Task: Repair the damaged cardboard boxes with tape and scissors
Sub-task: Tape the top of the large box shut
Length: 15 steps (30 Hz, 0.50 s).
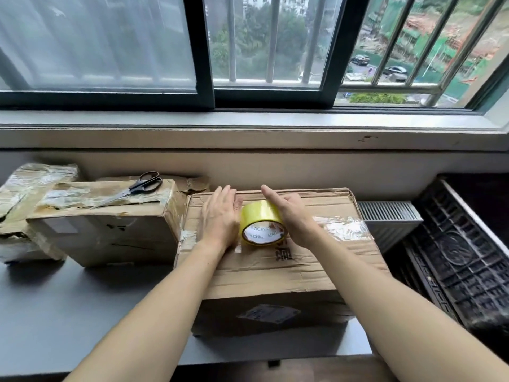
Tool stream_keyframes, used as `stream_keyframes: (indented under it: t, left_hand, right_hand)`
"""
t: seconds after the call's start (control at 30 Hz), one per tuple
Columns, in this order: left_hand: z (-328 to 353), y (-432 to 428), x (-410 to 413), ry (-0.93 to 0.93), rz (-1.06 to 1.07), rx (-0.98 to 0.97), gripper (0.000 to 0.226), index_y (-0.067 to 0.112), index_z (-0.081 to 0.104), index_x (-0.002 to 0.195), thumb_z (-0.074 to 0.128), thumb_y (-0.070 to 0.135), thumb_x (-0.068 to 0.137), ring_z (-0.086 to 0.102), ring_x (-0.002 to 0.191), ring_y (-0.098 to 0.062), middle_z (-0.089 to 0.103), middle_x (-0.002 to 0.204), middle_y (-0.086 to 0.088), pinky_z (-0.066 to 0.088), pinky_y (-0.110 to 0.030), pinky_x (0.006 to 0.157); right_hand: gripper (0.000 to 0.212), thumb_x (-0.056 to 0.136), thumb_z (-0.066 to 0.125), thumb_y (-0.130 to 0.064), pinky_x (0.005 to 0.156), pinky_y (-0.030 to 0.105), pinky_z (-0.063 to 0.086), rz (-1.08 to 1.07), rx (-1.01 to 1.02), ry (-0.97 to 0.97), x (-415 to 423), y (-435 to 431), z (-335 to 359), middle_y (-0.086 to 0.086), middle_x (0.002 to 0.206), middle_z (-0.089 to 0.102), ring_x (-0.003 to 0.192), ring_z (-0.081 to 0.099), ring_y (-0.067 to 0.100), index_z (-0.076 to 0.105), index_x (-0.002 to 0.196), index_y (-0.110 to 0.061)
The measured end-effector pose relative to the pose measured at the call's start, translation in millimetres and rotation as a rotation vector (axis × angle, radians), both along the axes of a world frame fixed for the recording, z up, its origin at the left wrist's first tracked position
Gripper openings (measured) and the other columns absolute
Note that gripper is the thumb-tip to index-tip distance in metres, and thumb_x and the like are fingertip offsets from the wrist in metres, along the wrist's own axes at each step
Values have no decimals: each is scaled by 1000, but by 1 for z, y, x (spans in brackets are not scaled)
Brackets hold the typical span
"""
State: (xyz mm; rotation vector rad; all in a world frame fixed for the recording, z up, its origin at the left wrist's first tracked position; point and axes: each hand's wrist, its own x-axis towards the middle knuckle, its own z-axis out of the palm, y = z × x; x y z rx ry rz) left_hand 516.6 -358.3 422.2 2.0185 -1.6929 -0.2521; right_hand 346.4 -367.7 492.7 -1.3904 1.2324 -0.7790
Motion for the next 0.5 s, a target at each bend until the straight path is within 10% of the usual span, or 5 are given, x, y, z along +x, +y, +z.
stream_keyframes:
  t: [0.23, 0.5]
  left_hand:
    - [-2, 1, -1, -21, 34, -76, 54, 13, 55, 137, 30, 44, 101, 35, 143, -25, 48, 149, -6, 21, -40, 118]
    - [22, -16, -37, -9, -33, 58, 52, 13, 40, 148, 31, 43, 106, 19, 149, -20, 33, 159, -4, 10, -34, 121]
  right_hand:
    - [63, 95, 60, -43, 46, 30, 21, 146, -258, 594, -54, -31, 40, -5, 46, 22, 41, 20, 12, 27, 47, -19]
    - [61, 98, 62, -32, 46, 26, 11, -9, -165, 182, -74, -26, 19, -8, 51, 18, 45, 13, 9, 24, 51, -24]
